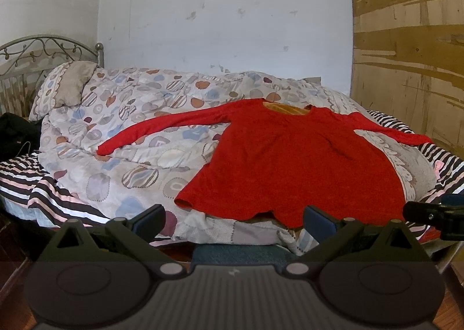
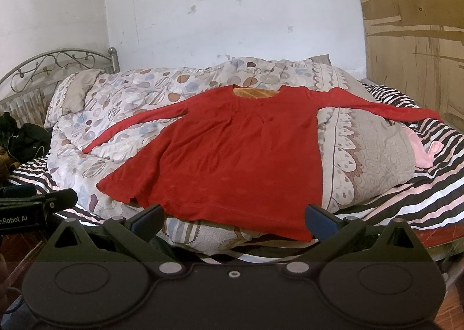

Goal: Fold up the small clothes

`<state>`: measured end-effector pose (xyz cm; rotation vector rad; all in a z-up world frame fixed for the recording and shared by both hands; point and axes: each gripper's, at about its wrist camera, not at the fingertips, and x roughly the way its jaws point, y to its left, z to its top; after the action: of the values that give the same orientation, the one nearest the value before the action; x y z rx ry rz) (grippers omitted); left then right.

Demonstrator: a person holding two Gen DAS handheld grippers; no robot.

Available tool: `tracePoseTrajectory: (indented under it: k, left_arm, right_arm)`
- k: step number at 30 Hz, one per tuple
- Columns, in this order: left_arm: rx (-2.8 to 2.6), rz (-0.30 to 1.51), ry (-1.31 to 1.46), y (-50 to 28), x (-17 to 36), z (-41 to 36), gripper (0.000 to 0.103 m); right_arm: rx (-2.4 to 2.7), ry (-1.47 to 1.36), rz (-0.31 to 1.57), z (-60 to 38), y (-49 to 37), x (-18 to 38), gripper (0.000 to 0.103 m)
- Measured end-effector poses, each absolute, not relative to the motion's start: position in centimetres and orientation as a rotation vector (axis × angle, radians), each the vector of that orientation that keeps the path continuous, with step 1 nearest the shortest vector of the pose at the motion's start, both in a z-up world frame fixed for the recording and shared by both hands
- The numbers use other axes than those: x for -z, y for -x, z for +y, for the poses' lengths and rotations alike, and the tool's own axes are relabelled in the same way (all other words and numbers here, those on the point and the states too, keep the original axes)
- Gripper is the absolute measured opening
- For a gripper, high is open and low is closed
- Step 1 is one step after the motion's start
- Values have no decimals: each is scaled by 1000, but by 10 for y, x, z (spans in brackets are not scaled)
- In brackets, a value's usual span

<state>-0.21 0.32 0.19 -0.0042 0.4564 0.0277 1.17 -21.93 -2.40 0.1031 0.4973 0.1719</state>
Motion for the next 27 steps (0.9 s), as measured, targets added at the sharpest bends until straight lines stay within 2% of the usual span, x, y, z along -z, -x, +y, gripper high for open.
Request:
tracePoseTrajectory:
  k: [27]
  left_arm:
    - [-29, 456, 1, 3, -3, 3, 103]
  right_arm:
    - [-172, -100, 496, -220, -13, 22, 103]
